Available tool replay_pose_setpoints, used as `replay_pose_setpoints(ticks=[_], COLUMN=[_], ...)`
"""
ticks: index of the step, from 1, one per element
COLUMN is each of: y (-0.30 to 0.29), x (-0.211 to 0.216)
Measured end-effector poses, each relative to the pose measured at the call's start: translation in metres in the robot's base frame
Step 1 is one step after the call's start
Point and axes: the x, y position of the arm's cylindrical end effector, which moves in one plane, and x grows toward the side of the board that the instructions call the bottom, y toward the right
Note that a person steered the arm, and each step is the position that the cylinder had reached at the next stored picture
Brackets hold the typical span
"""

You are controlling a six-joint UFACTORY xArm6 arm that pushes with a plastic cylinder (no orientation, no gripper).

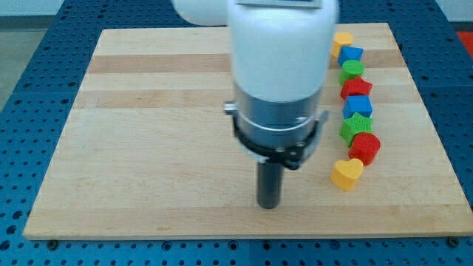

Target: Place the yellow heart below the red circle

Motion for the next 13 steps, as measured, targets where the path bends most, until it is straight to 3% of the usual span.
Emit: replay_pose_setpoints(ticks=[2,3,5,9,10,11,13], y=[0.072,0.078,0.063,0.106,0.071,0.042,0.07], x=[0.0,-0.001,-0.016,-0.023,-0.027,-0.049,-0.09])
